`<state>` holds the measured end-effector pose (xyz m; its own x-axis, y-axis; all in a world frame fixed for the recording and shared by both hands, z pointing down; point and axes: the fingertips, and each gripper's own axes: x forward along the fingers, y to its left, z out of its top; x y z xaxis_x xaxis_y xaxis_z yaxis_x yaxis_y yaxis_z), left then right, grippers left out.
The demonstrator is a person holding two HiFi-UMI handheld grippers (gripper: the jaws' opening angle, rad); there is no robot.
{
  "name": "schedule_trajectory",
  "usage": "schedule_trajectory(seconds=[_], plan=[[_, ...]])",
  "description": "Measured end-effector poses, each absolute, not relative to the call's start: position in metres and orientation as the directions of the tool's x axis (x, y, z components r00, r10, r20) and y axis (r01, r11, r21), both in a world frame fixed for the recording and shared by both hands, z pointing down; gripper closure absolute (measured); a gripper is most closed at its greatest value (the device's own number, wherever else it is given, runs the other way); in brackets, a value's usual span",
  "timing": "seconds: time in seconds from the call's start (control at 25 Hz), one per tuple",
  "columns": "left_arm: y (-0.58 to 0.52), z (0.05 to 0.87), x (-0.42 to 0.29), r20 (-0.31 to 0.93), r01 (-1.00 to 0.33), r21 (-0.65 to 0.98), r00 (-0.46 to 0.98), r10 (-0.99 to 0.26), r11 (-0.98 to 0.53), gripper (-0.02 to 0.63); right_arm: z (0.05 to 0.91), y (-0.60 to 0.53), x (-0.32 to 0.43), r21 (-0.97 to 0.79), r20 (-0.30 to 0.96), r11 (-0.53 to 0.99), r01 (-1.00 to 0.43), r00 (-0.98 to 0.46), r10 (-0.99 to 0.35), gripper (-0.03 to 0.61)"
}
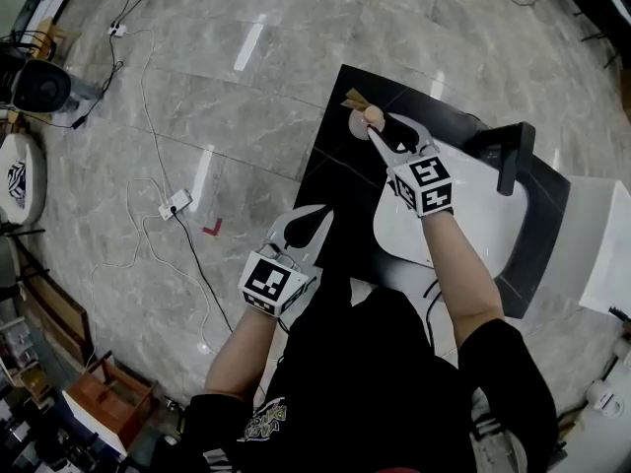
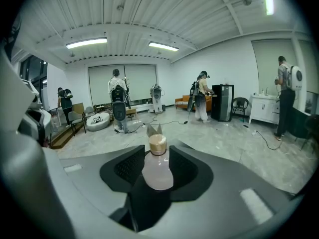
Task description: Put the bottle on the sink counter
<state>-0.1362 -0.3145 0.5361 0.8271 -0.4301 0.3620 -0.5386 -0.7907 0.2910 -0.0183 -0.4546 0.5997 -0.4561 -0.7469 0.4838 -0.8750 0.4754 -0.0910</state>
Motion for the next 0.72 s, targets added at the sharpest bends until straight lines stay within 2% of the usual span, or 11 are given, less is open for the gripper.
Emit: schedule_trajectory(seconds=[0.12, 0.16, 0.24, 0.28, 0.72], plan=[[-0.307, 0.530, -0.126, 0.358, -0.546, 0.286, 0.823, -0.441, -0.787, 0.614, 0.583, -0.430, -0.005, -0.119, 0.461, 0.474, -0.872, -0.471, -0.752, 0.419], [-0.304, 0.527, -0.122, 0.357, -0.548, 0.285, 0.822, -0.443, -0.787, 0.614, 0.576, -0.421, -0.001, -0.147, 0.445, 0.470, -0.870, -0.483, -0.754, 0.441], [-0.295, 0.523, -0.111, 0.355, -0.549, 0.288, 0.822, -0.445, -0.784, 0.614, 0.563, -0.400, 0.005, -0.224, 0.413, 0.467, -0.855, -0.517, -0.750, 0.538], [-0.290, 0.520, -0.105, 0.352, -0.549, 0.294, 0.824, -0.445, -0.783, 0.612, 0.558, -0.388, 0.008, -0.257, 0.404, 0.469, -0.845, -0.535, -0.742, 0.552], [-0.221, 0.488, -0.027, 0.315, -0.526, 0.304, 0.842, -0.437, -0.794, 0.614, 0.511, -0.261, 0.077, -0.276, 0.386, 0.470, -0.838, -0.545, -0.744, 0.551]])
